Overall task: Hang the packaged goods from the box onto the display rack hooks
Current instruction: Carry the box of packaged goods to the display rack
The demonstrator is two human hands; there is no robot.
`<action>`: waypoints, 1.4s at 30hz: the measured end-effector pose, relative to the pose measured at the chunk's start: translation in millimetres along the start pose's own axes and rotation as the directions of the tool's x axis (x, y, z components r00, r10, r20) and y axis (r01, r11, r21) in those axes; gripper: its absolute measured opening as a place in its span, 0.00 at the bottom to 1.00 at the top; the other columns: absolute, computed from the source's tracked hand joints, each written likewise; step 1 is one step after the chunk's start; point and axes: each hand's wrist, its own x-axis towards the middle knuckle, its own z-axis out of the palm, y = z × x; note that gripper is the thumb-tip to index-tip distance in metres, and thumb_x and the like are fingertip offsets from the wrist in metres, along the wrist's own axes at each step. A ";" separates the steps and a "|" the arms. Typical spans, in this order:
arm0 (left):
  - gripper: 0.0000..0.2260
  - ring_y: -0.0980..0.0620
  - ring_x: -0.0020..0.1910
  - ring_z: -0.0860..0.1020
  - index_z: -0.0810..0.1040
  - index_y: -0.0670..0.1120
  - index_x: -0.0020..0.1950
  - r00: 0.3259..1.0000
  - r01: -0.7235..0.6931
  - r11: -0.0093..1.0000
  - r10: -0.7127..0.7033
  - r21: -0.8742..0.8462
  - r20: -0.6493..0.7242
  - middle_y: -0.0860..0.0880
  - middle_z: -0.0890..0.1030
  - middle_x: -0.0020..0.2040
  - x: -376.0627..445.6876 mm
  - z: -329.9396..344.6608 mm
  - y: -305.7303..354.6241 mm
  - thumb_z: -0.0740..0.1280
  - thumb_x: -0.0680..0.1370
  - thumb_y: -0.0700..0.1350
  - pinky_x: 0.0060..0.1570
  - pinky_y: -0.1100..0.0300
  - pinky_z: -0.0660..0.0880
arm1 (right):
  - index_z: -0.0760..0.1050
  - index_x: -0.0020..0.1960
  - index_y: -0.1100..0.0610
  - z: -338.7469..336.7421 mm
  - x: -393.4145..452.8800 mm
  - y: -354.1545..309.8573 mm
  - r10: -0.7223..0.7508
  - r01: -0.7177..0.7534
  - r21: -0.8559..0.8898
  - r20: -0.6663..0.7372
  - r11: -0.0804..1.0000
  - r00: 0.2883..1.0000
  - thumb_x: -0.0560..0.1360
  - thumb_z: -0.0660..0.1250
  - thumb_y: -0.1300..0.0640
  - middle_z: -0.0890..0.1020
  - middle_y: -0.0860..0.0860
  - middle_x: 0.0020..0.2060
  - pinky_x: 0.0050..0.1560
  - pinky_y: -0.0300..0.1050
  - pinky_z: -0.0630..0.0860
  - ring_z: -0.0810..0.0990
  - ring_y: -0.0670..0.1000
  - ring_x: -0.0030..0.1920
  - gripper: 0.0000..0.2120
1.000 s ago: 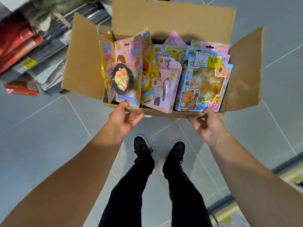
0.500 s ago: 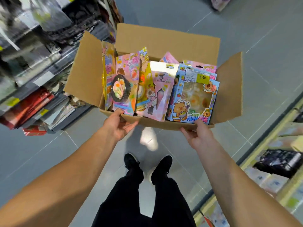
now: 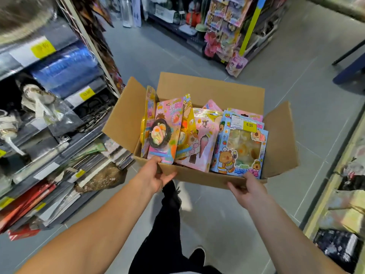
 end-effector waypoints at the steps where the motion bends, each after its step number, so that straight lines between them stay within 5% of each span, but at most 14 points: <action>1: 0.13 0.39 0.46 0.78 0.70 0.40 0.63 1.000 0.000 1.000 0.000 -0.008 0.009 0.38 0.76 0.54 7.5 9.9 11.4 0.64 0.80 0.42 0.46 0.42 0.80 | 0.69 0.67 0.58 12.8 2.7 -8.9 -0.012 0.012 0.012 -0.002 1.000 1.000 0.78 0.67 0.60 0.76 0.60 0.61 0.45 0.56 0.82 0.77 0.62 0.61 0.19; 4: 0.15 0.37 0.56 0.76 0.69 0.39 0.65 1.000 0.016 1.000 -0.016 -0.007 0.019 0.39 0.72 0.57 34.6 55.3 62.5 0.65 0.80 0.42 0.46 0.42 0.81 | 0.69 0.67 0.58 69.4 15.0 -42.6 -0.032 0.032 0.035 -0.003 0.999 0.999 0.78 0.67 0.60 0.76 0.60 0.60 0.43 0.55 0.82 0.78 0.61 0.60 0.19; 7: 0.05 0.40 0.56 0.74 0.71 0.40 0.51 0.999 0.030 0.999 -0.030 0.023 0.023 0.40 0.74 0.49 58.9 98.6 114.4 0.64 0.80 0.41 0.55 0.41 0.76 | 0.69 0.67 0.58 125.9 29.5 -74.3 -0.036 0.036 0.069 -0.006 0.997 0.999 0.78 0.67 0.60 0.77 0.60 0.60 0.41 0.52 0.80 0.78 0.60 0.57 0.19; 11: 0.05 0.42 0.46 0.78 0.72 0.41 0.51 0.997 0.026 0.996 -0.033 0.089 0.069 0.40 0.78 0.51 84.4 156.1 186.3 0.63 0.81 0.44 0.42 0.42 0.81 | 0.70 0.68 0.58 199.2 43.5 -117.3 -0.037 0.036 0.105 0.005 0.994 0.999 0.79 0.66 0.60 0.77 0.59 0.61 0.46 0.52 0.80 0.79 0.60 0.60 0.18; 15: 0.04 0.39 0.50 0.78 0.71 0.41 0.49 0.999 0.022 0.993 -0.027 0.115 0.043 0.40 0.78 0.45 107.8 215.8 247.0 0.63 0.80 0.42 0.29 0.43 0.78 | 0.70 0.68 0.60 265.1 59.8 -162.3 -0.028 0.025 0.148 0.024 0.989 0.999 0.79 0.66 0.60 0.78 0.60 0.61 0.47 0.53 0.80 0.79 0.60 0.59 0.18; 20: 0.05 0.39 0.56 0.77 0.72 0.41 0.49 1.000 -0.001 0.995 -0.002 0.099 0.029 0.40 0.78 0.46 159.8 298.0 316.8 0.63 0.80 0.42 0.59 0.41 0.76 | 0.70 0.67 0.60 354.5 104.3 -230.3 -0.037 0.031 0.145 0.037 0.989 0.999 0.79 0.66 0.60 0.78 0.60 0.59 0.49 0.54 0.80 0.78 0.59 0.54 0.17; 23: 0.08 0.39 0.60 0.75 0.72 0.40 0.57 1.000 0.003 0.999 -0.003 0.048 0.004 0.39 0.77 0.55 191.9 349.3 351.3 0.64 0.80 0.42 0.59 0.42 0.76 | 0.71 0.66 0.60 404.4 136.0 -272.0 -0.018 0.013 0.138 0.034 0.990 0.999 0.79 0.66 0.60 0.78 0.60 0.58 0.45 0.52 0.80 0.79 0.60 0.56 0.17; 30: 0.05 0.40 0.62 0.75 0.72 0.39 0.47 1.000 0.026 0.999 -0.026 0.038 0.015 0.39 0.78 0.49 262.0 452.2 424.8 0.62 0.80 0.40 0.57 0.42 0.74 | 0.70 0.67 0.61 508.6 201.1 -359.8 0.028 -0.029 0.102 0.009 0.994 1.000 0.78 0.66 0.62 0.80 0.61 0.58 0.36 0.52 0.80 0.80 0.60 0.57 0.18; 35: 0.11 0.38 0.61 0.77 0.72 0.41 0.61 0.998 0.063 0.996 -0.062 0.065 -0.013 0.38 0.77 0.61 330.1 498.9 488.9 0.64 0.80 0.43 0.48 0.42 0.78 | 0.70 0.66 0.62 586.1 237.4 -394.5 0.057 -0.053 0.102 -0.031 0.993 0.998 0.78 0.65 0.62 0.80 0.61 0.57 0.38 0.52 0.80 0.81 0.59 0.56 0.17; 42: 0.17 0.37 0.58 0.79 0.70 0.42 0.68 0.991 0.131 0.970 -0.125 0.204 -0.040 0.37 0.78 0.60 451.4 553.0 606.4 0.65 0.80 0.43 0.43 0.42 0.80 | 0.71 0.62 0.62 721.2 294.6 -405.6 0.122 -0.100 0.171 -0.121 0.980 0.985 0.77 0.65 0.62 0.80 0.62 0.55 0.36 0.50 0.80 0.81 0.59 0.56 0.14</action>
